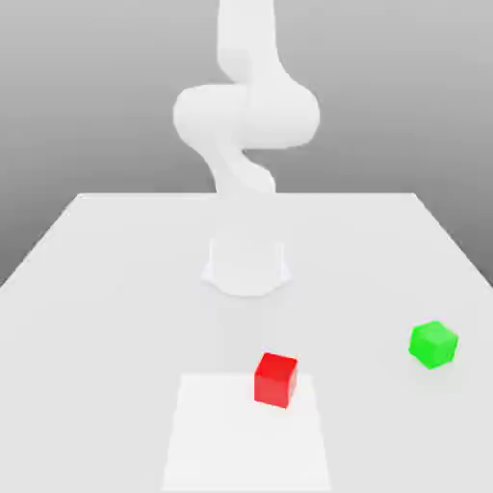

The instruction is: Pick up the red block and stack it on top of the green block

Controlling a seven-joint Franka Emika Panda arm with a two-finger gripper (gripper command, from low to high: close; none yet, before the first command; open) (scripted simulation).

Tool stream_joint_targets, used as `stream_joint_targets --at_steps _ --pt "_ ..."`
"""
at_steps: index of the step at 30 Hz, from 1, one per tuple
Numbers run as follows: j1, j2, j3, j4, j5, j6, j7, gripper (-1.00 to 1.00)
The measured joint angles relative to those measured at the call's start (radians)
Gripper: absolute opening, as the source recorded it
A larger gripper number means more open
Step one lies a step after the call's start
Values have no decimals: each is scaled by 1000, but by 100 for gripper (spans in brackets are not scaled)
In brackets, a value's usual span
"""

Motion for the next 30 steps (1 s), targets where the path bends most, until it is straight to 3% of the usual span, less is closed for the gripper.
stream_joint_targets --at_steps 17,24,25,30 --pt "-34 605 150 -505 36 442 351 0" --pt "22 902 61 -504 -118 684 490 0" --pt "37 925 44 -500 -128 703 498 -100" --pt "36 925 44 -500 -130 705 500 -100"
